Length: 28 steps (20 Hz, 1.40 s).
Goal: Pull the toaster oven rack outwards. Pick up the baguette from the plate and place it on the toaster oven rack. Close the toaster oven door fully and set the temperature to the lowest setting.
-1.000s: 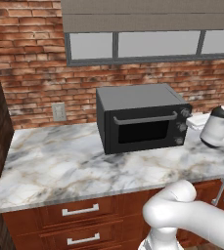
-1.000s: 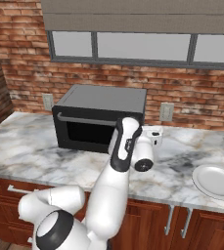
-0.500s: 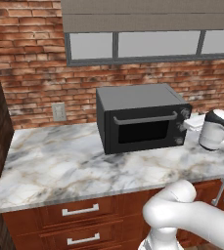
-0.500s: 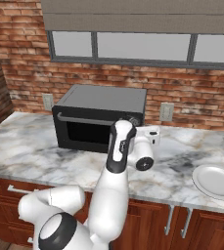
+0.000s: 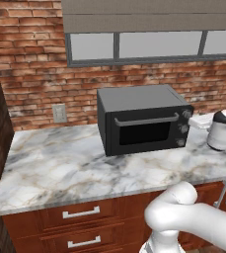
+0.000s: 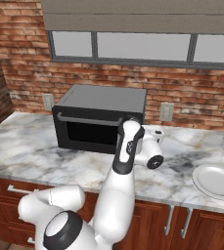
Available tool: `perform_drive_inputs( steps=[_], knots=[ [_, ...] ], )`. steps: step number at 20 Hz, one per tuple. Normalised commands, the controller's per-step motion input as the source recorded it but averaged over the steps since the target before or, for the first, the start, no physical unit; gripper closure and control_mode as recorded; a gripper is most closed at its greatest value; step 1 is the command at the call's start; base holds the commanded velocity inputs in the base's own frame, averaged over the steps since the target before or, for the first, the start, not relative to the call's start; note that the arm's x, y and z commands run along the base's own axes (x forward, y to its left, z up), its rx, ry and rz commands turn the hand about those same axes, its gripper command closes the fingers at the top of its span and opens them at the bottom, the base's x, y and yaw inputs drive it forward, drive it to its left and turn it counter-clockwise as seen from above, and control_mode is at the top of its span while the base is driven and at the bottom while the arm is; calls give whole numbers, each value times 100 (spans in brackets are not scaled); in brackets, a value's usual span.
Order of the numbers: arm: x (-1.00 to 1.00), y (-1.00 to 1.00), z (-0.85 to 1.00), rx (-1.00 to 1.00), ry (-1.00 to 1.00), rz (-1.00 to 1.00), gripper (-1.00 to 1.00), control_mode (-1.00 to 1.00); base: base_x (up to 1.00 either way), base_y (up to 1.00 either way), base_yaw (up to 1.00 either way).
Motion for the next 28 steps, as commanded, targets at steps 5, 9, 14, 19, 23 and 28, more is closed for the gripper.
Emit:
perform_drive_inputs(
  steps=[5,9,14,19,23,28],
  knots=[
    [3,11,-6,6,2,-1,-100,-100,0,0,0],
    [21,28,0,0,3,-3,-100,-100,0,0,0],
    [19,13,0,0,0,-1,-100,-100,0,0,0],
    [7,-7,-12,6,0,0,-100,-100,0,0,0],
    [0,-6,-12,6,0,0,-100,-100,0,0,0],
    [6,0,-5,4,-1,0,-100,-100,0,0,0]
  ],
)
